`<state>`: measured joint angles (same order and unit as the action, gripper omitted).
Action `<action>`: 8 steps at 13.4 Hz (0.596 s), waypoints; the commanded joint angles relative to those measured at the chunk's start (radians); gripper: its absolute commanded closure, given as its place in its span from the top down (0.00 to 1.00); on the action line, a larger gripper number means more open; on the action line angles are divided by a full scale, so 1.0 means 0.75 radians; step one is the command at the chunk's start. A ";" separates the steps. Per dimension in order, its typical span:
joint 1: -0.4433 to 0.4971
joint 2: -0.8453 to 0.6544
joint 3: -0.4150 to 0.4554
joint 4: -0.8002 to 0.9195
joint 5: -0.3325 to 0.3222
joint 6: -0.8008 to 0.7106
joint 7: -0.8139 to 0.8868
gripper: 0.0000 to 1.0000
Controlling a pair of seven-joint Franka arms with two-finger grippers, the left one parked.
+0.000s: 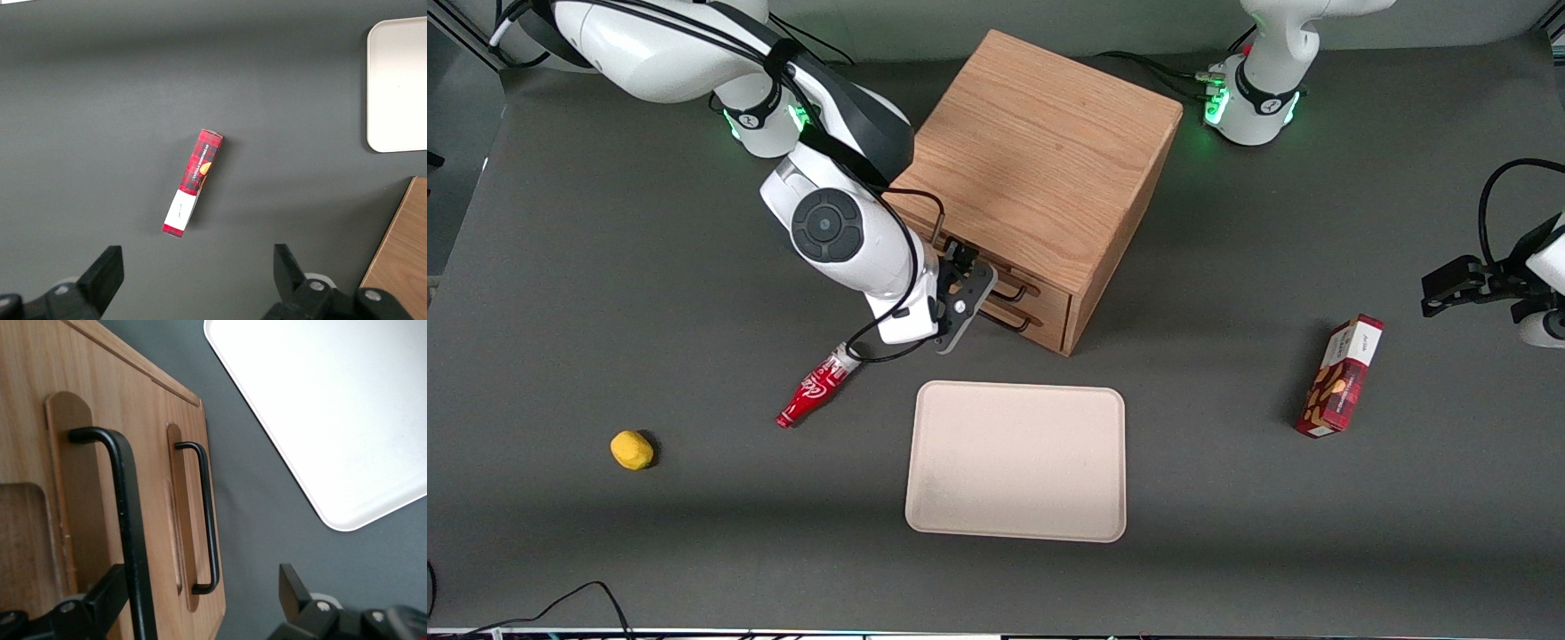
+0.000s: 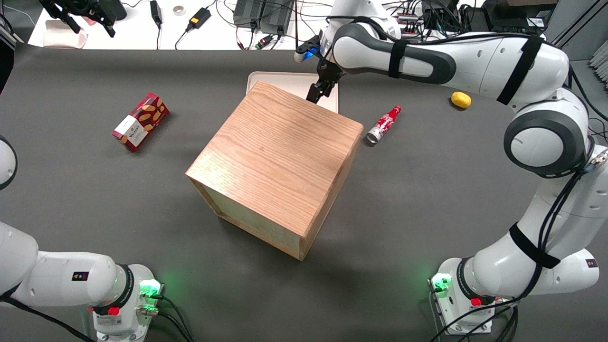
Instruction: Open upper drawer
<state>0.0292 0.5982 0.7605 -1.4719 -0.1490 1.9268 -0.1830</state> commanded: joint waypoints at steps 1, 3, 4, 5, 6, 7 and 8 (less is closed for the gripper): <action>0.000 0.016 -0.002 0.009 -0.063 0.033 -0.050 1.00; -0.008 0.025 -0.014 0.015 -0.067 0.033 -0.101 1.00; -0.008 0.027 -0.034 0.026 -0.067 0.033 -0.114 1.00; -0.010 0.029 -0.050 0.048 -0.067 0.033 -0.120 1.00; -0.012 0.031 -0.063 0.058 -0.067 0.033 -0.136 1.00; -0.010 0.033 -0.083 0.079 -0.065 0.033 -0.173 1.00; -0.012 0.035 -0.102 0.095 -0.065 0.033 -0.192 1.00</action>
<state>0.0166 0.6051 0.7019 -1.4466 -0.1747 1.9489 -0.2848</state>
